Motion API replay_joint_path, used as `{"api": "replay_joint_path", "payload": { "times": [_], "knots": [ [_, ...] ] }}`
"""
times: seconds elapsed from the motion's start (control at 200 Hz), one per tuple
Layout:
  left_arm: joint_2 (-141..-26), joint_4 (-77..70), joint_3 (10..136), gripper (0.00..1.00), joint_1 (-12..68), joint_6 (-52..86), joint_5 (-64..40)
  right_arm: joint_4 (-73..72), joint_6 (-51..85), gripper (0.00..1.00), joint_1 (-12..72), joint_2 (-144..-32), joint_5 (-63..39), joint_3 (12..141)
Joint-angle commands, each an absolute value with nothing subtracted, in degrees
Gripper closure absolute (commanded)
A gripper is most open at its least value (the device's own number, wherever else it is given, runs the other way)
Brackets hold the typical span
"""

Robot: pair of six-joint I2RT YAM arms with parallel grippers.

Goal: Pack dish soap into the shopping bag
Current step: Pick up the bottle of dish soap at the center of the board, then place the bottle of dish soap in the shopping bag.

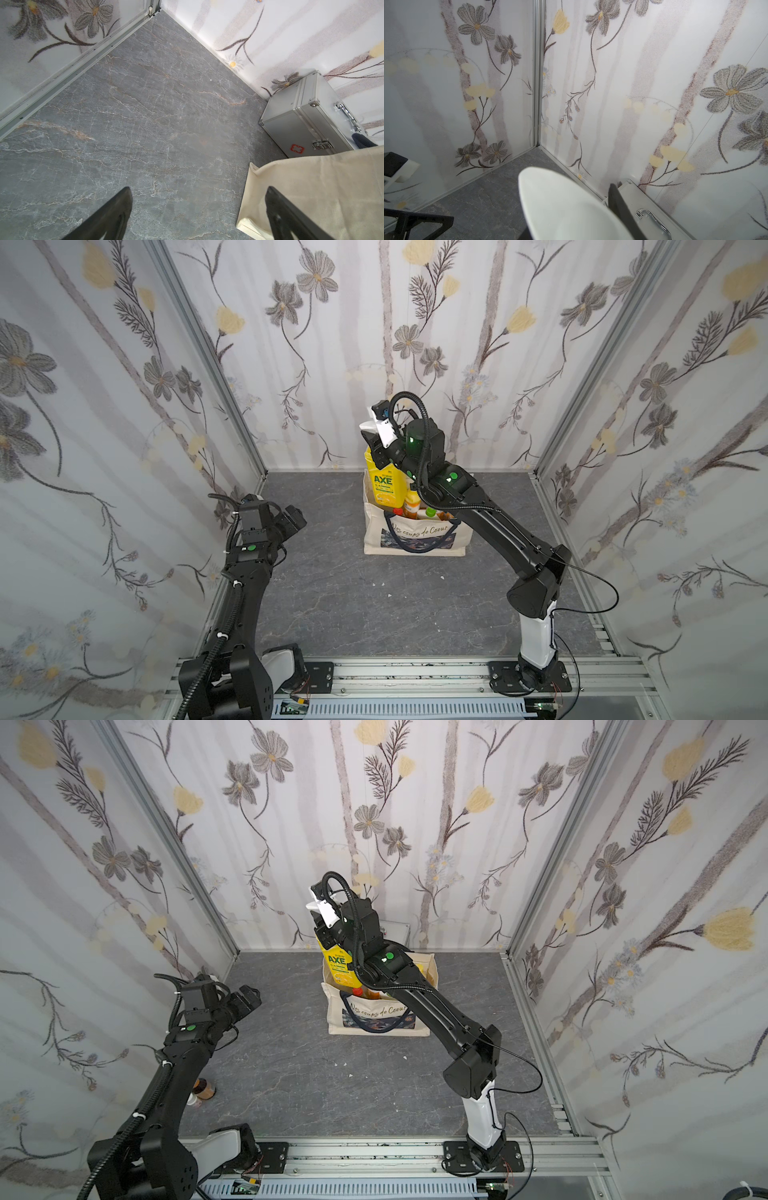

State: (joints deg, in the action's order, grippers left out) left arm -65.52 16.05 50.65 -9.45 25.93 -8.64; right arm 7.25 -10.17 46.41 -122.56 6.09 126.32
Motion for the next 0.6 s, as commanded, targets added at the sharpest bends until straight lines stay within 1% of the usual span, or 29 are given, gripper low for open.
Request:
{"api": "replay_joint_path", "payload": {
  "times": [0.0, 0.595],
  "knots": [
    [-65.6, 14.0, 50.5, 0.0, -9.5, 26.5, -8.5, -4.4, -10.7, 1.0, 46.4, -122.5, 4.4, 127.3],
    [-65.6, 14.0, 50.6, 0.0, -9.5, 26.3, -8.2, -2.3, -10.3, 1.0, 46.5, -122.9, 1.2, 131.6]
  ]
}}
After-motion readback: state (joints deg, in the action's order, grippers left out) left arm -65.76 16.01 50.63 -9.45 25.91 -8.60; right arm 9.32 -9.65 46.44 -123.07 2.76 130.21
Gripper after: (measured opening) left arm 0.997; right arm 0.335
